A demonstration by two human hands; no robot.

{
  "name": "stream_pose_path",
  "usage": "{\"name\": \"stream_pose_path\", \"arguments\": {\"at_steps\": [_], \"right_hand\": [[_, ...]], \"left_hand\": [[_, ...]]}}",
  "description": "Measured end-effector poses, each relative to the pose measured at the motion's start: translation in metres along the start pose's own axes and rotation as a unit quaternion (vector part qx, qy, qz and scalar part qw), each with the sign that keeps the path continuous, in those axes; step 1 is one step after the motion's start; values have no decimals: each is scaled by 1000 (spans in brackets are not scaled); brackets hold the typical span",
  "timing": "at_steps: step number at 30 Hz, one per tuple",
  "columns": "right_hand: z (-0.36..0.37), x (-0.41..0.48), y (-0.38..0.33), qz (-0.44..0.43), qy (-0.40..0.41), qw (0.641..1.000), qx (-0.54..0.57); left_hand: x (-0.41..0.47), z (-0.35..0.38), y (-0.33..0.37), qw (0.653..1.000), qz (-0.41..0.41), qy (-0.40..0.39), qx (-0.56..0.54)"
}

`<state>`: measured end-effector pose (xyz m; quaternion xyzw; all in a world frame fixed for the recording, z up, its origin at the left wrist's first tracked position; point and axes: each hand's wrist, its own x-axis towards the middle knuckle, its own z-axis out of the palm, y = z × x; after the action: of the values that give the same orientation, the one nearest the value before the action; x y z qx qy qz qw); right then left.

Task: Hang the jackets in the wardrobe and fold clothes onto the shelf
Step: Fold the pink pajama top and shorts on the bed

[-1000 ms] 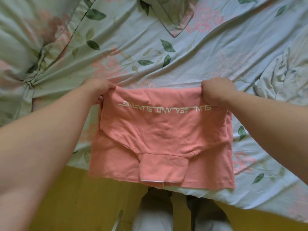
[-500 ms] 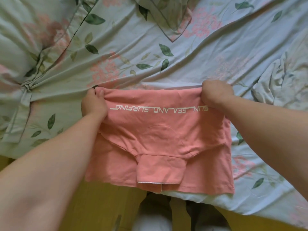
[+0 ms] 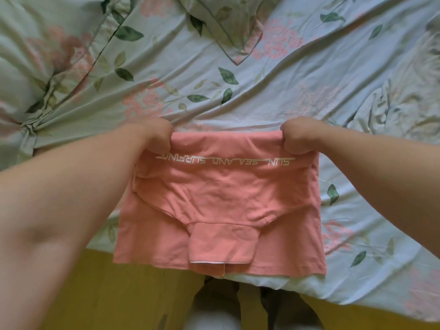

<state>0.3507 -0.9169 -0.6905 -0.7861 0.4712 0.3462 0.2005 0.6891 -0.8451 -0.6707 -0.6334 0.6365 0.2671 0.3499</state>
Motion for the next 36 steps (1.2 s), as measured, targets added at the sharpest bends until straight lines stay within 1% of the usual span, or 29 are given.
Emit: {"name": "stream_pose_path", "arguments": {"at_steps": [1,2,6,7,9,11,12,14,16,18,19,20,21,23,25,27,30,32,33,34,35,36], "right_hand": [[-4,1,1,-2,5,1000,-4],[-9,2,4,0,18,1000,-4],[-38,-2,15,41,107,993,5],[-42,-7,16,50,125,991,5],[-45,-19,14,57,153,987,-2],[-40,-36,11,46,179,983,-11],[-37,-46,10,37,190,981,-14],[-25,-75,8,22,201,979,-14],[-5,-110,1,-6,226,974,-22],[29,-145,-11,-47,276,959,-34],[49,-160,-18,-60,292,954,-34],[69,-172,-26,-67,289,954,-35],[89,-181,-34,-68,270,960,-39],[127,-191,-50,-66,218,973,-42],[155,-193,-63,-67,168,983,-41],[171,-189,-72,-50,133,989,-38],[175,-183,-81,2,72,997,-28],[170,-181,-86,31,8,999,-4],[164,-181,-90,47,-33,998,8],[154,-180,-96,63,-71,995,15],[143,-179,-102,75,-82,994,18],[132,-179,-110,84,-57,995,26]], "left_hand": [[4,-5,-3,1000,0,2,7],[5,-11,-6,1000,0,20,13],[5,-35,-17,986,4,165,5],[2,-38,-18,982,6,191,1],[-11,-37,-15,978,1,209,-13],[-29,-25,-12,974,-12,223,-36],[-41,-17,-11,968,-11,245,-48],[-67,6,-9,943,22,329,-48],[-93,38,-10,908,55,414,-17],[-117,81,-11,884,85,459,7],[-128,102,-11,876,106,471,19],[-137,124,-10,871,127,473,38],[-144,145,-8,871,144,466,62],[-150,181,-4,885,148,430,99],[-151,208,3,913,121,372,114],[-149,219,10,946,79,294,109],[-144,212,26,983,18,152,98],[-150,195,44,992,-6,73,104],[-153,184,53,993,-19,43,112],[-152,174,62,992,-35,31,115],[-151,160,72,992,-53,14,112],[-150,147,82,994,-61,22,89]]}}
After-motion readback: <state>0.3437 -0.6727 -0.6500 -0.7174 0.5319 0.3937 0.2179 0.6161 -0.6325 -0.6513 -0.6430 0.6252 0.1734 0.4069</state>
